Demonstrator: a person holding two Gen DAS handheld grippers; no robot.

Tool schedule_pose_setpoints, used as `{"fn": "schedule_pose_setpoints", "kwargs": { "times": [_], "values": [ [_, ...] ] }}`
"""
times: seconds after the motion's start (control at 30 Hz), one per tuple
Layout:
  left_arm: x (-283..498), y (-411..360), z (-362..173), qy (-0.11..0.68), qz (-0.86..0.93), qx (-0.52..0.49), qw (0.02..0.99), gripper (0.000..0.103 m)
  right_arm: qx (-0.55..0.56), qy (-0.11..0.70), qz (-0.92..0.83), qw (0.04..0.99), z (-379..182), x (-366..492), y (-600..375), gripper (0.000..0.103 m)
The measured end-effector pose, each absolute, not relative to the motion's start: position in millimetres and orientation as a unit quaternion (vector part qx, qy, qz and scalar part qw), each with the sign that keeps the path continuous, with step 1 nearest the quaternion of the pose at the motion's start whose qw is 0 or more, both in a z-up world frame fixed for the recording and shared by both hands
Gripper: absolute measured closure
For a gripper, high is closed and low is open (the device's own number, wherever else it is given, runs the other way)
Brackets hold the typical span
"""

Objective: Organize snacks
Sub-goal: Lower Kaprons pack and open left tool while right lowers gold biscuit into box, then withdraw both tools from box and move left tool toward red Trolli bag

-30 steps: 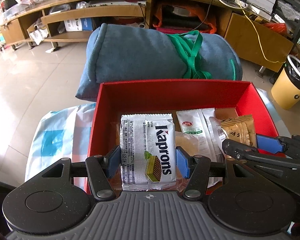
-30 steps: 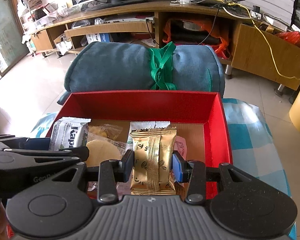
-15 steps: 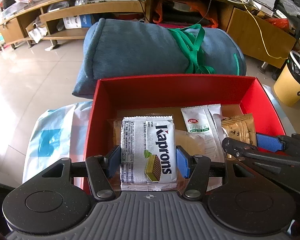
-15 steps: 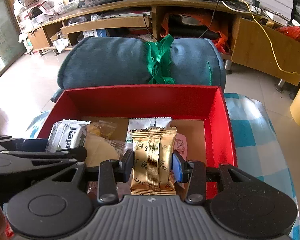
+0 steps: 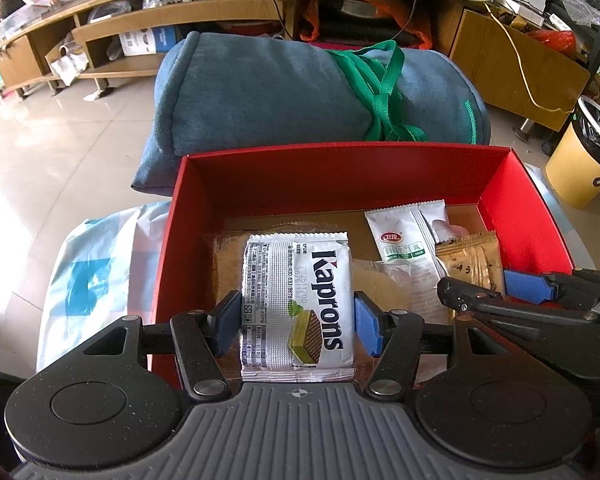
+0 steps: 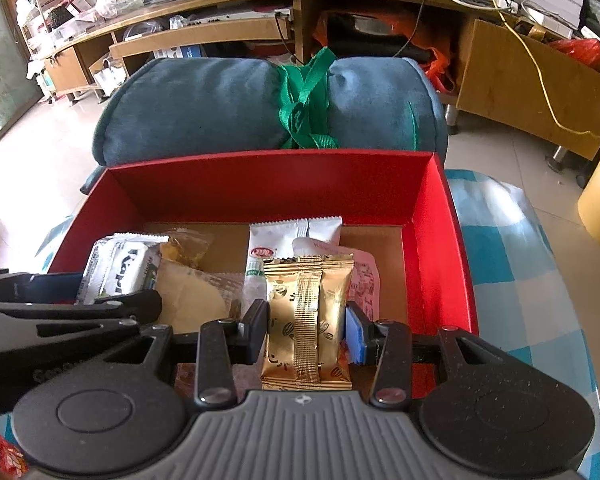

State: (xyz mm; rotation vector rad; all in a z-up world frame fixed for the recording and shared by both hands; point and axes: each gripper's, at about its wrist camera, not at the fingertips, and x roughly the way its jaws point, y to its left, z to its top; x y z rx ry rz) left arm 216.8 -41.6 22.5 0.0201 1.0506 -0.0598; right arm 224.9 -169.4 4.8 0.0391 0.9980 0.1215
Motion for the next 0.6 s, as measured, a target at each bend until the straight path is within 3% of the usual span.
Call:
{"fn": "schedule_pose_setpoints", "kwargs": {
  "times": [0.6],
  "values": [
    [201.3,-30.9,36.0,0.494,-0.04,0.005,0.868,0.024,0.003,0.458,0.064,0.886,22.4,210.4,-165.9,0.062]
  ]
}}
